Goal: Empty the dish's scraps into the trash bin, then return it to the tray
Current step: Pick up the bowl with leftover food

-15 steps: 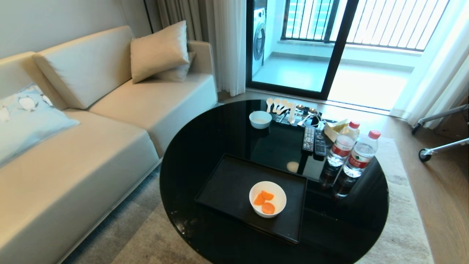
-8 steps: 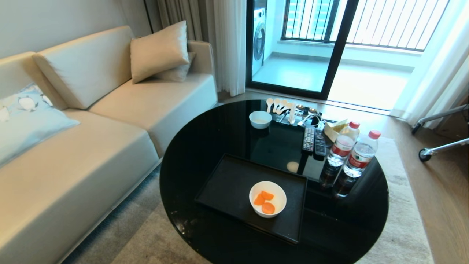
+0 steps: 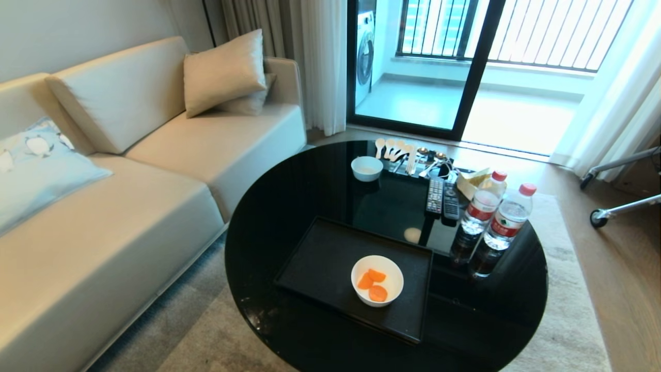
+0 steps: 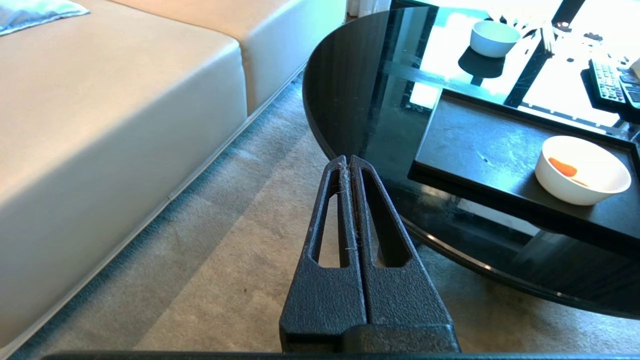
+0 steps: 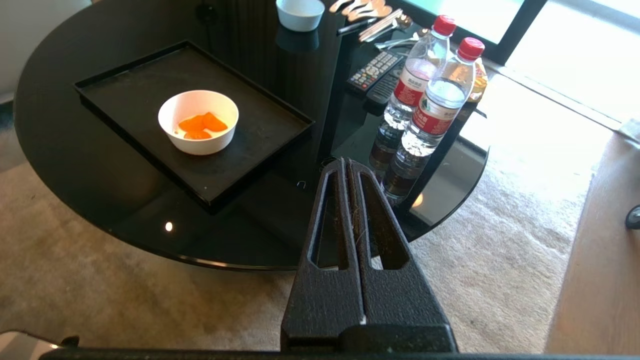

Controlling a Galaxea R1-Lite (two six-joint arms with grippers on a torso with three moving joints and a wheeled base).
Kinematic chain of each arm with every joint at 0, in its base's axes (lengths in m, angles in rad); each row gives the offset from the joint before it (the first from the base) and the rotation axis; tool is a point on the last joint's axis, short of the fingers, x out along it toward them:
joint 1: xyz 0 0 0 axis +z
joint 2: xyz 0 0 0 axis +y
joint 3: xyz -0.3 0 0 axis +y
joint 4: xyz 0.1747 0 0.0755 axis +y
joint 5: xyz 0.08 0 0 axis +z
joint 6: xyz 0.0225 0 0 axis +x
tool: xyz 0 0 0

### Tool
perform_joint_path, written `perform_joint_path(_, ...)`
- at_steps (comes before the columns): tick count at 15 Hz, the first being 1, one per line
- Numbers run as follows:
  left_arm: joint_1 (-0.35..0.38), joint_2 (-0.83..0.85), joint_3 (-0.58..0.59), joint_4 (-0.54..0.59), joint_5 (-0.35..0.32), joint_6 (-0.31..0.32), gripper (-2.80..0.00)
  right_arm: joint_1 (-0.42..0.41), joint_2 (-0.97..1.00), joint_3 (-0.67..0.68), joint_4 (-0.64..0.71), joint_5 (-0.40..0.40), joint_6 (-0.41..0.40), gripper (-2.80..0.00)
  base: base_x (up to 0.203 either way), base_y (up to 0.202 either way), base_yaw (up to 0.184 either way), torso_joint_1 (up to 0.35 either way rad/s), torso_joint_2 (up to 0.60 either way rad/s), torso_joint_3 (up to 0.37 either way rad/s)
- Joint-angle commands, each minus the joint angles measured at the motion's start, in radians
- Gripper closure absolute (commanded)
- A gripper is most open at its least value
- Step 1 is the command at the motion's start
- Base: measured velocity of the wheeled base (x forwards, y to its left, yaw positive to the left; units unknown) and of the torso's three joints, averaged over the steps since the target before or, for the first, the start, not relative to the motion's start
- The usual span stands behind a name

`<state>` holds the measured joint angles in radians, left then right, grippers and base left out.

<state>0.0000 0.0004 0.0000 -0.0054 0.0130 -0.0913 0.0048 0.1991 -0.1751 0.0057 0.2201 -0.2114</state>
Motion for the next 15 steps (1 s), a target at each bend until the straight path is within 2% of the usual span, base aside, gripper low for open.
perform_joint_path(1, 0.0, 0.0, 0.0, -0.001, 0.001, -0.001, 0.0, 0.006, 0.282, -0.118, -0.001, 0.01, -0.021, 0.0, 0.0, 0.0, 0.0, 0.0, 0.0, 0.0)
perform_joint_path(6, 0.0, 0.0, 0.0, -0.001, 0.001, -0.001, 0.0, 0.014, 0.738, -0.412, -0.012, 0.02, -0.105, 0.0, 0.0, 0.0, 0.0, 0.0, 0.0, 0.0)
perform_joint_path(8, 0.0, 0.0, 0.0, -0.001, 0.001, -0.001, 0.0, 0.042, 0.909, -0.52, -0.026, 0.017, -0.13, 0.0, 0.0, 0.0, 0.0, 0.0, 0.0, 0.0)
perform_joint_path(10, 0.0, 0.0, 0.0, -0.001, 0.001, -0.001, 0.0, 0.102, 1.069, -0.615, -0.032, -0.009, -0.14, 0.0, 0.0, 0.0, 0.0, 0.0, 0.0, 0.0)
perform_joint_path(12, 0.0, 0.0, 0.0, -0.001, 0.001, -0.001, 0.0, 0.179, 1.222, -0.698, -0.032, -0.077, -0.13, 0.0, 0.0, 0.0, 0.0, 0.0, 0.0, 0.0)
perform_joint_path(15, 0.0, 0.0, 0.0, -0.001, 0.001, -0.001, 0.0, 0.327, 1.443, -0.816, -0.016, -0.202, -0.019, 0.0, 0.0, 0.0, 0.0, 0.0, 0.0, 0.0)
